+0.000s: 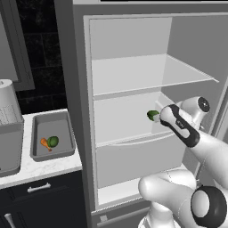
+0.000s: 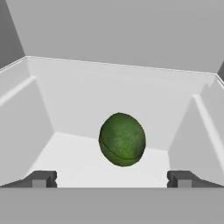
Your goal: Place one avocado and one chicken drumstick in each tupperware on the nearby counter, to pack two identical lunches.
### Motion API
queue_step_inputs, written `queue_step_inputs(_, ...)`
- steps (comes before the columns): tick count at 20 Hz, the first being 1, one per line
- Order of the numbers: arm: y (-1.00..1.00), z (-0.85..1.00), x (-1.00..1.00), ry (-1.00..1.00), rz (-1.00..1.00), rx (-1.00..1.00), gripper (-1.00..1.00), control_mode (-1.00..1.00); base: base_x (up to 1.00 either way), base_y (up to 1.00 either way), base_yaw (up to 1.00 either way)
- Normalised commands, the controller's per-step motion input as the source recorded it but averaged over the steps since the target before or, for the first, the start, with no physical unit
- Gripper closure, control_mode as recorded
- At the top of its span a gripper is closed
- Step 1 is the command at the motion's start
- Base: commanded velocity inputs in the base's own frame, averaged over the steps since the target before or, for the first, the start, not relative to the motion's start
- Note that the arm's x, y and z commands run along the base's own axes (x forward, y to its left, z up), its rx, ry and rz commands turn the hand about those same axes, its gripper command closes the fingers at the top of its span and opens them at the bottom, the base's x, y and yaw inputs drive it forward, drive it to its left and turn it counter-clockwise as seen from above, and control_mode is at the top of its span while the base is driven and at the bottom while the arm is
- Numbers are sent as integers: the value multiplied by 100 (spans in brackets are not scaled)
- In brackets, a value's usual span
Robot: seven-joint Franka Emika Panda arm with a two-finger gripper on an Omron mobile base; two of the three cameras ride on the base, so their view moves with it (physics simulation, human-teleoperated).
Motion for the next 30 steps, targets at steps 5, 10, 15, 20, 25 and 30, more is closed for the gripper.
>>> queue_step_inputs(5,-10,-5,2,0,6,0,-100,-100,0,0,0)
queue_step_inputs(10,-3,0,0,-7,11,0,-100,-100,0,0,0)
queue_step_inputs(15,0,0,-3,-17,13,0,-100,-100,0,0,0)
queue_step_inputs(20,17,1,-5,-19,7,0,-100,-100,0,0,0)
queue_step_inputs(25,23,26,0,-3,2,0,-100,-100,0,0,0)
queue_step_inputs(30,1,8,0,-1,2,0,-100,-100,0,0,0)
